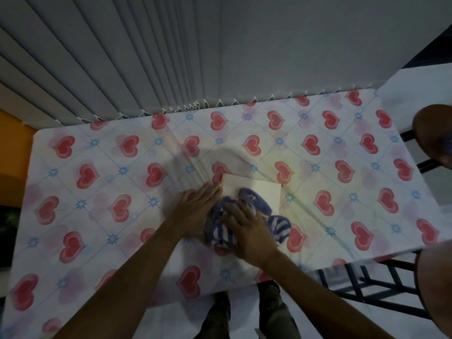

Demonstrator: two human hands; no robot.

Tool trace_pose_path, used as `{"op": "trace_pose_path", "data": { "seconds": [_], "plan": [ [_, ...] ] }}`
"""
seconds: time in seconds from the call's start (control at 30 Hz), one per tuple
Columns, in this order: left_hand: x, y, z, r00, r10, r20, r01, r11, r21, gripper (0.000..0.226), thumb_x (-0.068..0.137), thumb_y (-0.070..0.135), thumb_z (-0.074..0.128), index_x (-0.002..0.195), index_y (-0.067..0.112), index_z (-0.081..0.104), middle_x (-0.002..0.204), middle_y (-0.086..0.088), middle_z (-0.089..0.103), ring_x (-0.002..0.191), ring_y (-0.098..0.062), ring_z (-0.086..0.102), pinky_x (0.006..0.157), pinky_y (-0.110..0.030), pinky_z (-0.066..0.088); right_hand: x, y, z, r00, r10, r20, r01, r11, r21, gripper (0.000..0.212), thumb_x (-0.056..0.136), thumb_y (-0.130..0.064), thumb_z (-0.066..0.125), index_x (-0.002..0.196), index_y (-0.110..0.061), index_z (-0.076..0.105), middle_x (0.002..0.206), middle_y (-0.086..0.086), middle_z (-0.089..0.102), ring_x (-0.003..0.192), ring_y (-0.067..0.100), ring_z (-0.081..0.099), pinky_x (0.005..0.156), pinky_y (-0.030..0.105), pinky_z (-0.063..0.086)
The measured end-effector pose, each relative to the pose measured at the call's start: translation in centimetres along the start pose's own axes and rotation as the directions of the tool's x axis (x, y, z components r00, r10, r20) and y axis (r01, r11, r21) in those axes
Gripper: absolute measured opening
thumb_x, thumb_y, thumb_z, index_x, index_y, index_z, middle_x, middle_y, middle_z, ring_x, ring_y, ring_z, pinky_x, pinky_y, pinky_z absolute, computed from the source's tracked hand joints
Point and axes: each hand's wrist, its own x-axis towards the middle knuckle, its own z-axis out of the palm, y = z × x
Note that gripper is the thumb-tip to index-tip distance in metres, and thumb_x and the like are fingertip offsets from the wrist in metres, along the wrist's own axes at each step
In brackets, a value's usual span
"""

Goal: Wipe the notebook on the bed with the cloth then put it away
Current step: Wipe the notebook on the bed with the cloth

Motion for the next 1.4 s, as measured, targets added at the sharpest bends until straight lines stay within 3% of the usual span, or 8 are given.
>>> {"op": "trace_pose_path", "data": {
  "seconds": [0.2,0.5,0.63,0.73,0.93,1.1,1.23,1.4],
  "plan": [
    [0.2,-0.4,0.3,1.000,0.002,0.014,-0.002,1.000,-0.013,0.162,0.030,0.106,0.047,0.160,0.026,-0.008,0.170,0.007,-0.001,0.156,-0.018,0.004,0.115,-0.050,0.025,-4.8,3.7,-0.1,0.987,-0.091,0.129,0.096,0.995,-0.033,0.062,0.089,-0.054,0.053,0.147,-0.033,0.044,0.161,-0.001,0.036,0.152,0.029,0.025,0.113,0.053,0.038],
    [0.1,-0.1,-0.4,0.999,0.004,0.046,-0.006,0.999,0.042,0.158,0.035,0.100,0.052,0.161,0.021,-0.002,0.170,0.002,-0.003,0.157,-0.021,0.000,0.118,-0.050,0.022,3.4,3.5,-2.9,0.987,0.162,0.002,-0.162,0.987,0.012,0.061,0.082,-0.048,0.063,0.138,-0.024,0.056,0.153,0.000,0.047,0.147,0.031,0.033,0.112,0.051,0.038],
    [-0.1,0.3,-0.6,1.000,-0.011,0.014,0.011,1.000,0.025,0.143,0.048,0.097,0.043,0.161,0.020,0.001,0.170,0.001,-0.002,0.157,-0.020,0.001,0.121,-0.051,0.022,0.4,1.1,-0.5,1.000,-0.006,-0.017,0.006,1.000,0.006,0.059,0.085,-0.048,0.062,0.138,-0.022,0.057,0.151,0.005,0.049,0.145,0.034,0.038,0.109,0.055,0.041],
    [0.0,0.5,-0.9,1.000,-0.020,0.023,0.019,1.000,0.023,0.147,0.045,0.094,0.049,0.161,0.021,-0.004,0.170,0.004,-0.006,0.157,-0.018,-0.003,0.121,-0.052,0.020,-2.7,2.9,-0.3,0.988,-0.069,0.137,0.076,0.996,-0.047,0.064,0.084,-0.049,0.059,0.145,-0.031,0.046,0.159,-0.001,0.038,0.151,0.030,0.025,0.109,0.055,0.040],
    [-0.1,0.3,-0.9,0.999,-0.002,0.042,0.000,0.999,0.053,0.161,0.037,0.093,0.064,0.160,0.021,-0.010,0.170,0.005,-0.011,0.157,-0.019,-0.006,0.121,-0.050,0.017,-0.3,7.2,-3.9,0.984,0.082,0.159,-0.075,0.996,-0.049,0.070,0.079,-0.043,0.064,0.145,-0.028,0.047,0.159,-0.002,0.037,0.151,0.027,0.026,0.117,0.050,0.034],
    [-0.1,0.4,-1.0,0.998,-0.014,0.055,0.011,0.998,0.057,0.156,0.039,0.093,0.058,0.161,0.019,-0.005,0.170,0.002,-0.008,0.157,-0.020,-0.004,0.122,-0.050,0.018,3.3,2.9,-2.9,0.980,0.191,0.061,-0.190,0.982,-0.021,0.064,0.084,-0.046,0.063,0.144,-0.028,0.048,0.157,-0.002,0.040,0.150,0.030,0.026,0.115,0.053,0.035],
    [-0.4,0.6,-0.5,0.999,-0.006,-0.038,0.007,0.999,0.034,0.126,0.063,0.079,0.057,0.161,0.021,0.004,0.167,0.006,-0.007,0.157,-0.020,0.006,0.117,-0.054,0.029,-0.6,0.6,-0.7,0.995,-0.015,0.094,0.016,1.000,-0.011,0.062,0.083,-0.045,0.062,0.141,-0.024,0.053,0.154,0.003,0.046,0.148,0.034,0.033,0.110,0.056,0.041],
    [0.0,0.6,-0.8,0.998,-0.026,0.053,0.023,0.999,0.045,0.162,0.033,0.096,0.055,0.160,0.019,-0.008,0.170,0.003,-0.005,0.157,-0.020,-0.002,0.119,-0.050,0.019,-2.2,4.9,-2.3,0.986,0.012,0.164,-0.007,1.000,-0.029,0.062,0.083,-0.046,0.059,0.143,-0.031,0.049,0.158,-0.004,0.039,0.150,0.025,0.029,0.107,0.050,0.045]
  ]
}}
